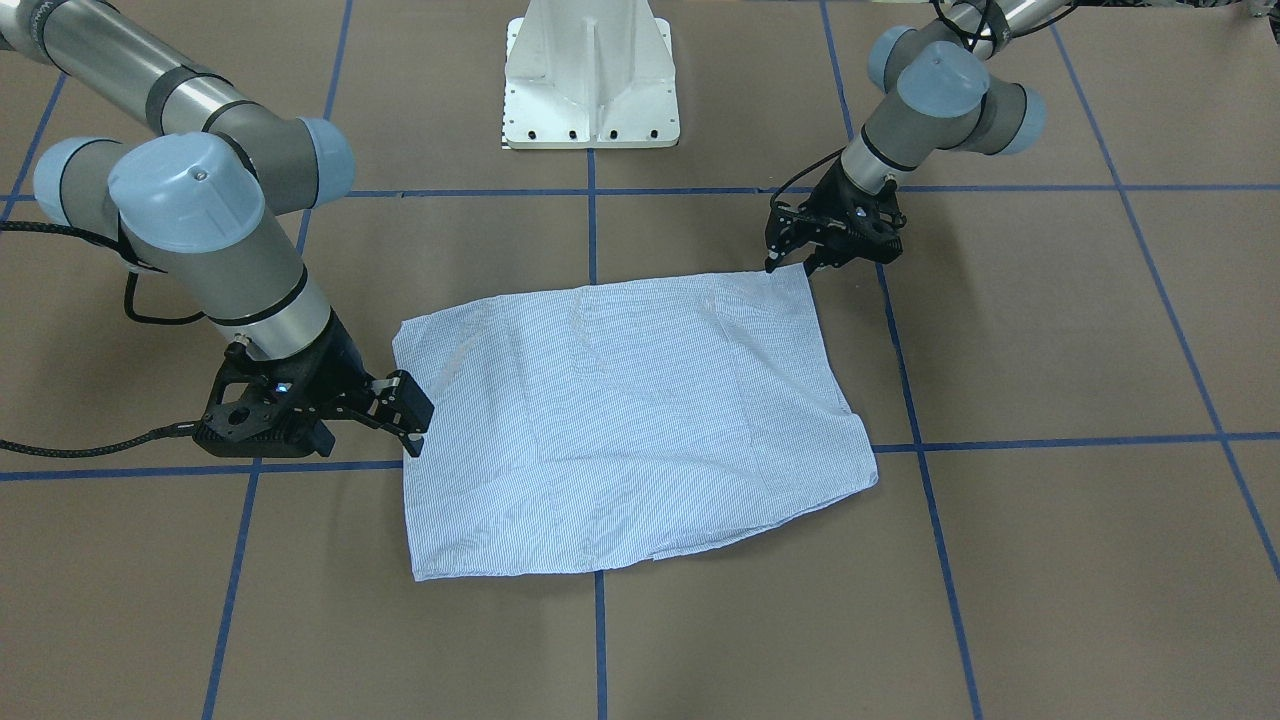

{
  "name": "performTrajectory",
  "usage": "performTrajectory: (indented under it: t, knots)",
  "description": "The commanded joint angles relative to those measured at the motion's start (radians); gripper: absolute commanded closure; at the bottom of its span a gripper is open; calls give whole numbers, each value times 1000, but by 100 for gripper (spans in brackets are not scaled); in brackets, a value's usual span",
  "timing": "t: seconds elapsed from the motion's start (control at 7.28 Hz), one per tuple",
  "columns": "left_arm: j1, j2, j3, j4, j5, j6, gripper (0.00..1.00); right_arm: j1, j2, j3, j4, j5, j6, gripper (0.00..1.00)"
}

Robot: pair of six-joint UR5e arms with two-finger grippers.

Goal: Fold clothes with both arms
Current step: 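Withdraw the left gripper while the right gripper moves over the folded shirt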

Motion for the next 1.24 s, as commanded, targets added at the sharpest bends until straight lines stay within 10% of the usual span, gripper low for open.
performTrajectory:
  t: [0.0,0.69,1.1]
  knots:
    - [2,3,-1,0,-1,0,100,-1,0,2,2,2,2,0]
    - [-94,50,0,12,-4,79,100,-18,-2,25,0,-1,12,0]
    - [-319,-114,237,59,-4,339,100,-31,0,25,2,-3,18,0]
